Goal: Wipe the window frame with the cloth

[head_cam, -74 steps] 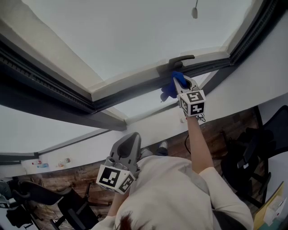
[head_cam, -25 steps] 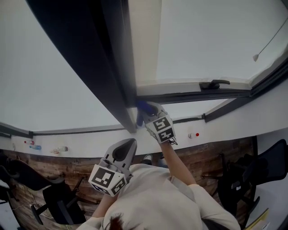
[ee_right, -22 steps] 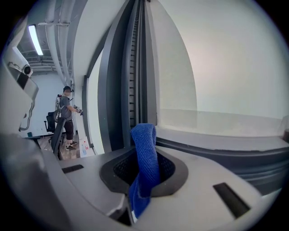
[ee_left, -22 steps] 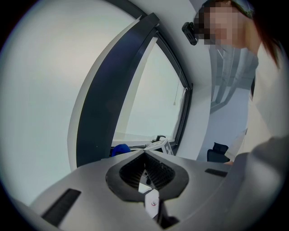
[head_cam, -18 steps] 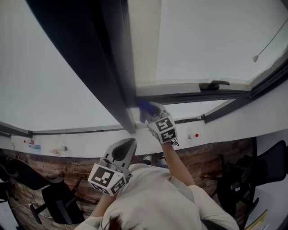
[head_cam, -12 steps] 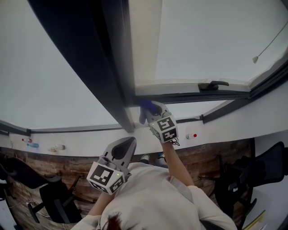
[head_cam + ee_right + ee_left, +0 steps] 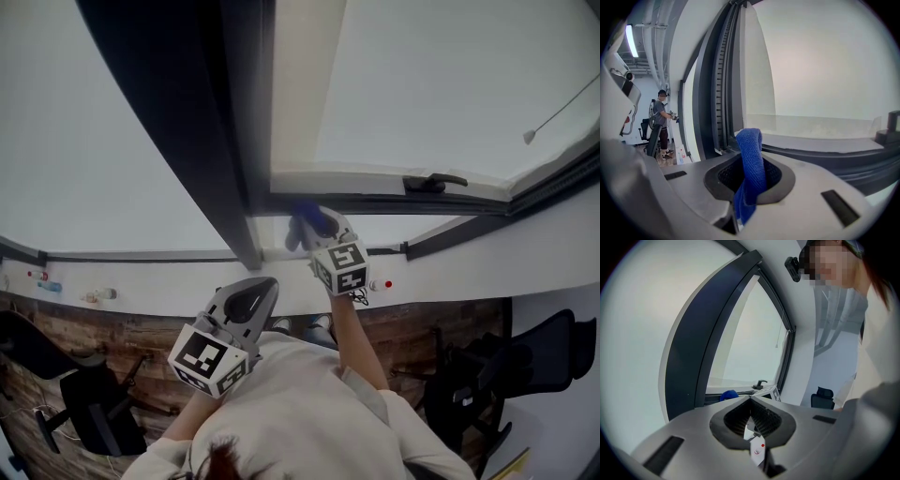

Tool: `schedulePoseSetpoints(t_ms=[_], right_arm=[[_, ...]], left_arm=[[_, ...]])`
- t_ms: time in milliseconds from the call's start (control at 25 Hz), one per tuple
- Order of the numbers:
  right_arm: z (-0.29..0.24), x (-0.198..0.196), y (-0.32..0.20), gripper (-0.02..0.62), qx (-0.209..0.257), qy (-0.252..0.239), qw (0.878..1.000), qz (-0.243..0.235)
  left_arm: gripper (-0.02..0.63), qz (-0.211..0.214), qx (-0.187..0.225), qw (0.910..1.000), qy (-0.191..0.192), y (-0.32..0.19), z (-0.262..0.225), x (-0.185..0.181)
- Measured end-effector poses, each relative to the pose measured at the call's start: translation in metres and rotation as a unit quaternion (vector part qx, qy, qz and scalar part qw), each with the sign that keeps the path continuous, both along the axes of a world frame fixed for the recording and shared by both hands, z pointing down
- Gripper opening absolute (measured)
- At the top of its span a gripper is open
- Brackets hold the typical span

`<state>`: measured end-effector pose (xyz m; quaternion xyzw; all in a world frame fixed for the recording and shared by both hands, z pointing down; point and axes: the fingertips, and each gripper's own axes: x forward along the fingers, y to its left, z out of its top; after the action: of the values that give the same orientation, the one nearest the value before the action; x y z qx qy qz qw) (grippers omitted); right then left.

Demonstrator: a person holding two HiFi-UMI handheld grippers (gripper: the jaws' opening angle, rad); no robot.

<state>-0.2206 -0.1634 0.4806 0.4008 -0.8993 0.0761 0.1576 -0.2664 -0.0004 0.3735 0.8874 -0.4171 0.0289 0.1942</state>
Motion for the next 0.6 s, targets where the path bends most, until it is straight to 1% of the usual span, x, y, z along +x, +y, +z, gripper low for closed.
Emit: schedulePoseSetpoints(t_ms=[600], right_arm=[[-0.001, 0.023, -0.004, 0.049, 0.003, -0.005, 1.0, 0.017]], left_arm=[[0.009, 0.016, -0.001, 0.9999, -0.001, -0.003, -0.001, 0.013]])
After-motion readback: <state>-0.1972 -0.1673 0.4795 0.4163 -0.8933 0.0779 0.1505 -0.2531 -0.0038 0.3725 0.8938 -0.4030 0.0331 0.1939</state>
